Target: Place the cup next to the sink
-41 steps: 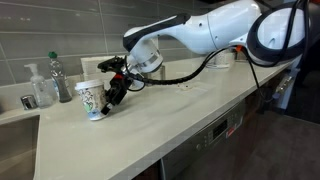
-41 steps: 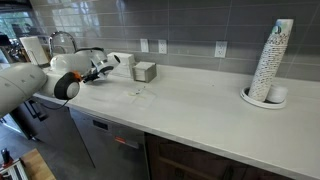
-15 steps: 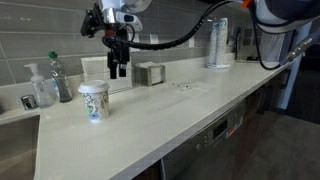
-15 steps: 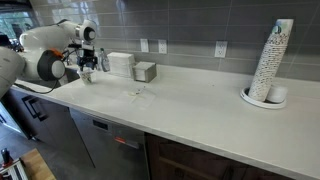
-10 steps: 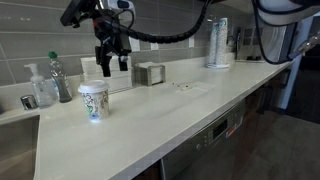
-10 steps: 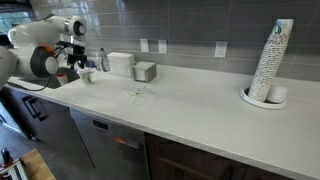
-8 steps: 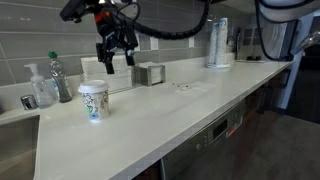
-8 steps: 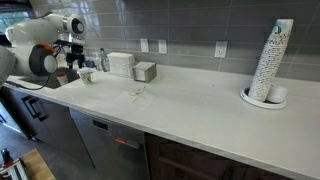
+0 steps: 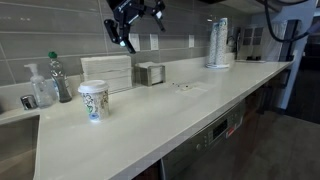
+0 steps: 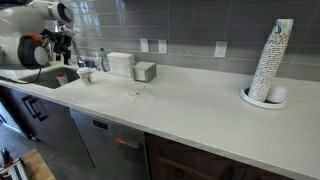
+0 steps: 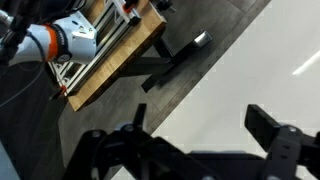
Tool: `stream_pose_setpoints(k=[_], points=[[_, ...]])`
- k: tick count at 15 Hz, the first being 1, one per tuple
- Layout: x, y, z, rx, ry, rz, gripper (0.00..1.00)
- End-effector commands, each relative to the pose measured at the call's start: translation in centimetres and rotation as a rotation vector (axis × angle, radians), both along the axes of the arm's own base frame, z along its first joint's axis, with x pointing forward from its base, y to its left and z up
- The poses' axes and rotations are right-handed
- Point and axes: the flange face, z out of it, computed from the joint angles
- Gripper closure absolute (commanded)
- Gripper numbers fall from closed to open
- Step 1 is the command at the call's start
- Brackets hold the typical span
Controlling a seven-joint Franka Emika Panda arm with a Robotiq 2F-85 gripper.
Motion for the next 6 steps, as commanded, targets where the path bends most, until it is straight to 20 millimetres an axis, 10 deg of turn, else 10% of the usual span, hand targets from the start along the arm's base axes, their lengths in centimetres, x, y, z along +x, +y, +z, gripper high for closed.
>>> stream_pose_setpoints(k=[1,6], points=[[-3.2,1.3,0.4,-0.103,-0.004,0.156,0.0],[-4.1,2.9,0.5,-0.103,-0.039,0.168,0.0]])
